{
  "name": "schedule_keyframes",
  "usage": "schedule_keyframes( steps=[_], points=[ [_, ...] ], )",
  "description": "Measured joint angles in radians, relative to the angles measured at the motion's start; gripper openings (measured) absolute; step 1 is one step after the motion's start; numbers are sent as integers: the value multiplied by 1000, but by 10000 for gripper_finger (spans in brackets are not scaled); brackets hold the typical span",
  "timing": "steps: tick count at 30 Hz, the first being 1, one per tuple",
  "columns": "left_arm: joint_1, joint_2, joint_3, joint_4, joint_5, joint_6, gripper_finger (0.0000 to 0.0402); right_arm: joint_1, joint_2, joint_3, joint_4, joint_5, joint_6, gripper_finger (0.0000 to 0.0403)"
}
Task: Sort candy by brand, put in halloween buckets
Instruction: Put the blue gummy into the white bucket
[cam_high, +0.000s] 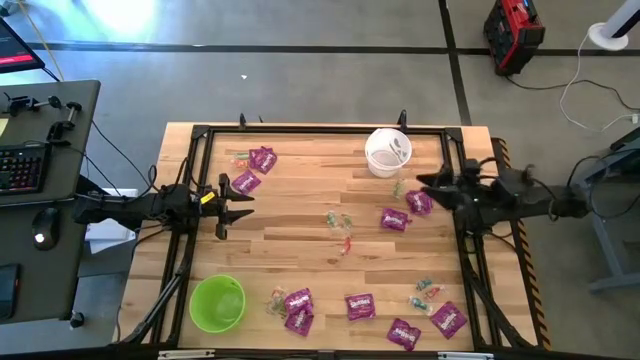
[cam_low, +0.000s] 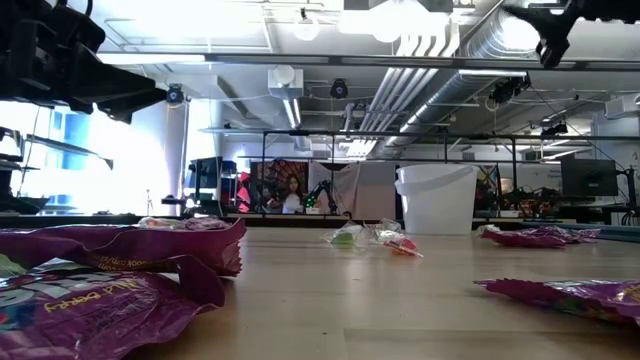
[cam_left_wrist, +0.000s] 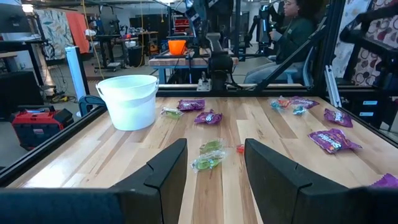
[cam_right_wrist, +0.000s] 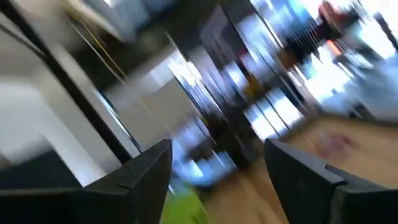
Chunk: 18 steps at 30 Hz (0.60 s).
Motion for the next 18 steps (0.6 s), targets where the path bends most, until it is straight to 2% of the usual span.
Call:
schedule_keyframes(
  steps=[2,6,12,15,18],
  points=[
    [0,0,0,0,0,0,152,0,81,66,-77,23,14,250],
    [0,0,0,0,0,0,152,0,205,150,-80,42,170,250],
    [0,0,0,0,0,0,152,-6,350,203,48,71,326,250],
    [0,0,0,0,0,0,152,-6,430,259,64,-30,376,250],
    [0,0,0,0,0,0,152,26,543,362,-165,-227,498,250]
  ],
)
